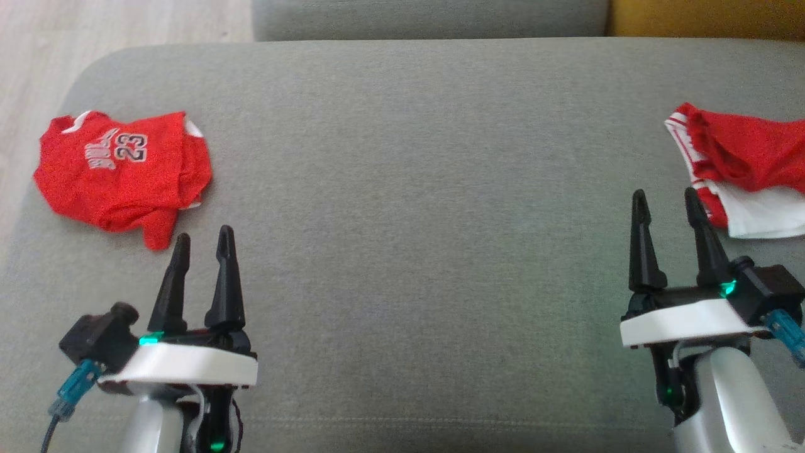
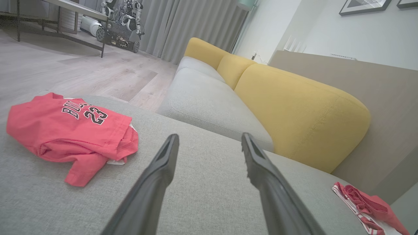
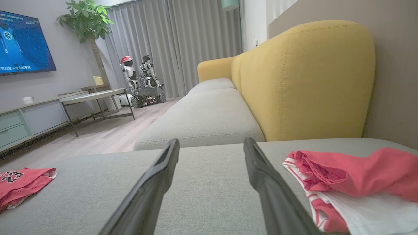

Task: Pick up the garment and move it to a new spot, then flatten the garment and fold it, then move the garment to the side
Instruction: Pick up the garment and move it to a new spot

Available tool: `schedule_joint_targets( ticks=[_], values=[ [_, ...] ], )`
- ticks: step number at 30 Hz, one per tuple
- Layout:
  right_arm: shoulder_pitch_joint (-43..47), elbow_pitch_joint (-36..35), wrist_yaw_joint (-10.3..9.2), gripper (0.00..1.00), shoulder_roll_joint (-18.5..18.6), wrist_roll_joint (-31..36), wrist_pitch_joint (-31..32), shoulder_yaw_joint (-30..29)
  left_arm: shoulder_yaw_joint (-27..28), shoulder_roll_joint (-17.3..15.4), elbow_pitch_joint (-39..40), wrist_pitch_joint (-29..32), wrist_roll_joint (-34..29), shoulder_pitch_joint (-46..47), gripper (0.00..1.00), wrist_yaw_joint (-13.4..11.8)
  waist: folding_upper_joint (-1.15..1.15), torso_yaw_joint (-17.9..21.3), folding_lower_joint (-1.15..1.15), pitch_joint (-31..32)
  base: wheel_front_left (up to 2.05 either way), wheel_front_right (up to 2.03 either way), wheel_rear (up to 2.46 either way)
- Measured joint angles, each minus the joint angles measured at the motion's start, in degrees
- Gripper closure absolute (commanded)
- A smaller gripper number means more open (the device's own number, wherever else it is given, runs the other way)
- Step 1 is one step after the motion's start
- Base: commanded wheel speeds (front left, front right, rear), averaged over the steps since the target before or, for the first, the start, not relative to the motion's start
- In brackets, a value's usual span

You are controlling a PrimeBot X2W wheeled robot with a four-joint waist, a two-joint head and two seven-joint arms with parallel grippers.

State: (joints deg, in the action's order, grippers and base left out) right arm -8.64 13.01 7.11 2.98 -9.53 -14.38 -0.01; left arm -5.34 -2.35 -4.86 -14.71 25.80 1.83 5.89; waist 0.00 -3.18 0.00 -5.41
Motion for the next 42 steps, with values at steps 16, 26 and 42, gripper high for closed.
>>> schedule_joint_targets(
  ticks=[16,26,42],
  values=[
    [-0.02,0.04,0.0,0.0,0.25,-0.08,0.0,6.95,0.76,0.0,-0.05,0.0,0.08,1.03,0.0,-0.37,0.0,-12.42,0.0,-1.03,0.0,0.0,0.0],
    [-0.03,0.81,0.0,0.0,1.58,-0.57,0.0,9.8,0.98,0.0,0.93,0.0,1.57,0.49,0.0,-0.88,0.0,-20.72,0.0,-1.51,0.0,0.0,0.0],
    [-0.35,-0.79,0.0,0.0,2.99,-0.37,0.74,9.75,5.21,0.02,0.77,0.0,2.97,2.08,0.0,-1.74,0.0,-19.62,0.0,-4.62,0.0,0.0,0.0]
  ],
)
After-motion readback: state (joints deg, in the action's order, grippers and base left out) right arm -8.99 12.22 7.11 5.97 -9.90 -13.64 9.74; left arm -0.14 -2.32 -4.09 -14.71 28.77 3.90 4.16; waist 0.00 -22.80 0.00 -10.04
